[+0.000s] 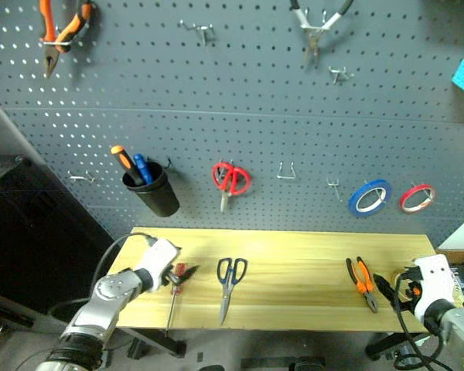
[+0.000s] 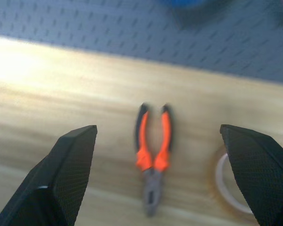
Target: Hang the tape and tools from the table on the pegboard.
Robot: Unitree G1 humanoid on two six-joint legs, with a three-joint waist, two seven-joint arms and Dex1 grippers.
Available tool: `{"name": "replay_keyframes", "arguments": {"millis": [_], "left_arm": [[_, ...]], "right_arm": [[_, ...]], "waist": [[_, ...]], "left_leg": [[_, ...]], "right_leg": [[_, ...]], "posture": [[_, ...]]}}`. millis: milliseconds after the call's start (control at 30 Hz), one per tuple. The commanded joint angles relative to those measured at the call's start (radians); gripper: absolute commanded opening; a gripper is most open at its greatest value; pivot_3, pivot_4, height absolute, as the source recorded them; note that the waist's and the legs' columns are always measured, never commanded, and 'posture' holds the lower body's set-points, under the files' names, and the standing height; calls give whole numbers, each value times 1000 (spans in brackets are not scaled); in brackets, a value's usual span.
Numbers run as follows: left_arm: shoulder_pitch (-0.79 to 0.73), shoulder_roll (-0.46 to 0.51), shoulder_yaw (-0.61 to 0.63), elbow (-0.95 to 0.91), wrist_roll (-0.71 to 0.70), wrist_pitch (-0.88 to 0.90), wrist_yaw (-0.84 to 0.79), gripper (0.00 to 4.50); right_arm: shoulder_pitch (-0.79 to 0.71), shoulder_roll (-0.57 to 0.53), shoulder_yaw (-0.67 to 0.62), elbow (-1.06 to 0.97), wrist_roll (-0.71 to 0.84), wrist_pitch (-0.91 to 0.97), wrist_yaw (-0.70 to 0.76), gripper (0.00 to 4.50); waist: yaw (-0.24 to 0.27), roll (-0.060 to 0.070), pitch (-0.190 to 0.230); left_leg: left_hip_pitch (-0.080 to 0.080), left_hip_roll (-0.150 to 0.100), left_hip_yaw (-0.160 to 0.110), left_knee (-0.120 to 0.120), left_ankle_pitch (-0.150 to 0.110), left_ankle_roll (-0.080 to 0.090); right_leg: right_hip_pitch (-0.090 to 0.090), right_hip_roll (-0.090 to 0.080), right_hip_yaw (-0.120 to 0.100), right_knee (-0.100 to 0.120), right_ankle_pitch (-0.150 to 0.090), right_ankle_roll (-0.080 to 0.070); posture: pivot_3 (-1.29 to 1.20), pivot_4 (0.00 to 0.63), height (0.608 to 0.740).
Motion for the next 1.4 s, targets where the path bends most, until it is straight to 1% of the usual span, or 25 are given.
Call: {"name": "replay_keyframes", "arguments": {"millis": [33, 100, 167, 333, 467, 600, 700, 767, 867, 967, 1067, 1233, 1400], "left_arm": [[-54, -23, -43, -179, -46, 119, -76, 4070], [-99, -41, -78, -238, -73, 175, -132, 4070], [-135, -53, -104, -262, -83, 203, -170, 4070], [-209, -73, -175, -295, -66, 167, -239, 4070], [-248, -84, -178, -318, -79, 140, -258, 4070], [-282, -81, -182, -355, -83, 149, -279, 4070], [-295, -69, -174, -432, -173, 228, -356, 4070], [-300, -54, -177, -466, -208, 266, -394, 4070], [-300, -33, -187, -490, -211, 270, -417, 4070], [-298, -27, -188, -498, -216, 278, -420, 4070], [-297, -30, -187, -496, -217, 271, -418, 4094], [-287, -35, -178, -488, -216, 228, -414, 4094], [-256, -15, -176, -483, -221, 181, -438, 4094]], "right_arm": [[-57, -37, -13, 34, -30, 78, -51, 4500], [-98, -57, -1, 90, -44, 118, -57, 4500], [-138, -72, 19, 150, -62, 139, -58, 4500], [-282, -90, 71, 391, -122, 109, -61, 4500], [-379, -99, 107, 554, -149, 70, -27, 4500], [-486, -108, 131, 749, -169, 3, 20, 4500], [-580, -118, 153, 915, -191, -86, 56, 4500], [-639, -128, 175, 1025, -224, -138, 62, 4500], [-726, -141, 212, 1184, -270, -202, 69, 4500], [-784, -147, 251, 1292, -306, -224, 101, 4500], [-820, -149, 277, 1359, -328, -222, 135, 3935], [-827, -149, 315, 1387, -366, -241, 147, 2255], [-771, -134, 312, 1293, -374, -272, 87, 669]], "waist": [[0, 3, 14], [-2, 3, 34], [-8, 3, 50], [-29, 3, 90], [-39, 2, 125], [-39, 3, 155], [-38, 3, 165], [-36, 4, 170], [-31, 3, 175], [-25, 2, 180], [-22, 1, 181], [-20, -1, 181], [-18, -1, 181]], "left_leg": [[0, 0, 0, 0, 0, 0], [-1, -1, -1, 0, 0, 1], [-1, -1, -1, 0, 1, 1], [-4, -1, -6, 0, 0, 3], [-5, -1, -9, -1, 0, 3], [-6, -1, -10, 0, 0, 3], [-7, -1, -11, 0, 0, 3], [-11, 0, -12, 0, 0, 3], [-22, 0, -11, 4, 2, 0], [-24, 1, -12, 6, 3, -1], [-29, 1, -15, 13, 2, 0], [-33, 1, -19, 17, 2, 0], [-34, 1, -19, 18, 2, 0]], "right_leg": [[0, 0, 0, 0, 0, 0], [1, 0, 0, 0, 0, 0], [0, 0, 0, 0, 0, -1], [-2, 0, 1, -2, -1, -1], [-3, 0, 0, -2, -1, -1], [-3, 0, -1, -1, -1, -1], [-4, -1, -2, -1, -1, -1], [-7, -1, -2, -2, -1, -1], [-19, -2, -3, 1, -1, 0], [-20, -2, -4, 1, -1, 0], [-20, -1, -5, 1, -1, 0], [-19, -2, -7, 1, 1, 2], [-19, -3, -7, 0, 1, 3]], "posture": [[-72, 168, 740], [-91, 198, 740], [-99, 210, 740], [-114, 254, 740], [-94, 289, 740], [-56, 305, 740], [-24, 313, 740], [-14, 315, 740], [4, 316, 740], [8, 316, 740], [16, 308, 740], [3, 294, 740], [-3, 282, 740]]}}
